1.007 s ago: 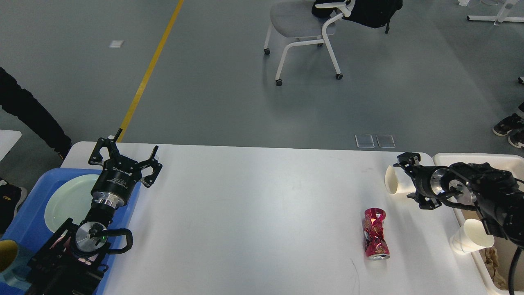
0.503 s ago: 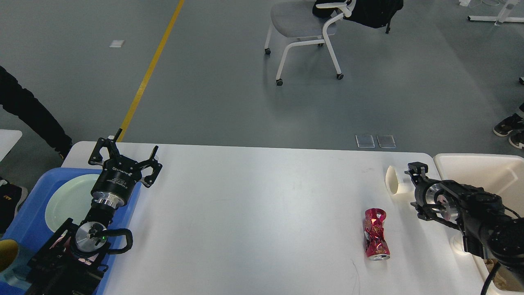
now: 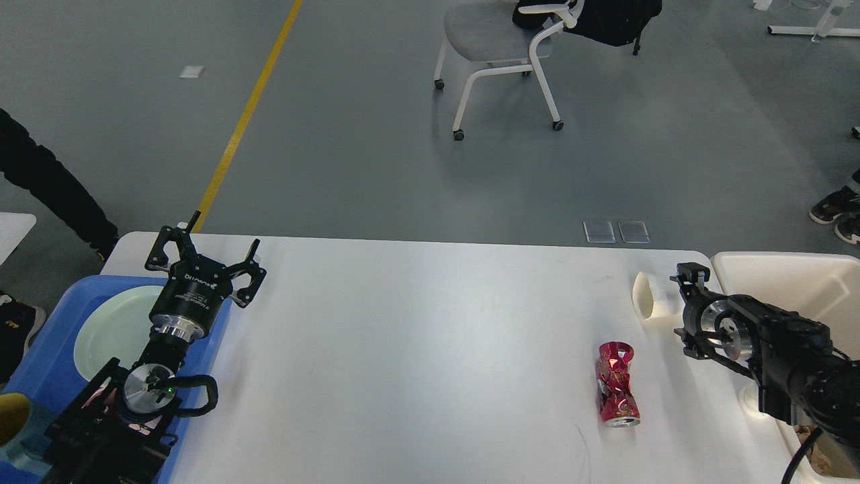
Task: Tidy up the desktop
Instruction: 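Grasp the white paper cup with the right gripper, then lift the paper cup with the right gripper and drop it into the bin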
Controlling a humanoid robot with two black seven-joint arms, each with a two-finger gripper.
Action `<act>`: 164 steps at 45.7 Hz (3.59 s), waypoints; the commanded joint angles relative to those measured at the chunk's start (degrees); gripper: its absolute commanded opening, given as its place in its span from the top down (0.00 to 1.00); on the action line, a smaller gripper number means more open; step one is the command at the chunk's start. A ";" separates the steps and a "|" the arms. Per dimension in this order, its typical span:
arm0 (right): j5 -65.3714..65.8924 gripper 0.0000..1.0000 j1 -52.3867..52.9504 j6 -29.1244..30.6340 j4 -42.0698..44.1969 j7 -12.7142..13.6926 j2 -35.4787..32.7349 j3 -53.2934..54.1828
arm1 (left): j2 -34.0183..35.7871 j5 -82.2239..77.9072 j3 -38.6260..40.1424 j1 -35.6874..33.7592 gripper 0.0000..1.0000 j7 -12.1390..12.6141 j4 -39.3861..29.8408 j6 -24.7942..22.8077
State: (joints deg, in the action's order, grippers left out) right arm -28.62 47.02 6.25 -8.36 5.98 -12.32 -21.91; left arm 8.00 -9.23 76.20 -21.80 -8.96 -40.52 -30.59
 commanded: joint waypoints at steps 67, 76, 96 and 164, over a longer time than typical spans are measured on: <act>0.76 0.89 -0.08 -0.10 -0.08 0.00 0.90 -0.86 | 0.00 0.00 0.00 0.00 0.04 0.00 0.00 0.00; 1.11 1.00 -0.08 0.69 -0.34 0.88 0.19 -0.94 | 0.00 0.00 0.00 0.00 0.04 0.00 0.00 0.00; 7.00 1.00 7.82 10.44 -3.77 3.60 -7.97 -1.82 | 0.00 0.00 0.00 0.00 0.04 0.00 0.00 0.00; 34.34 1.00 102.49 40.16 -84.20 8.35 -16.33 -51.56 | 0.00 0.00 0.00 0.00 0.04 0.00 0.00 0.00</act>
State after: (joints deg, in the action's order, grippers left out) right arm 5.89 149.43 47.44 -93.28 14.42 -28.37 -70.66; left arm 8.00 -9.23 76.20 -21.80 -8.97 -40.43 -30.59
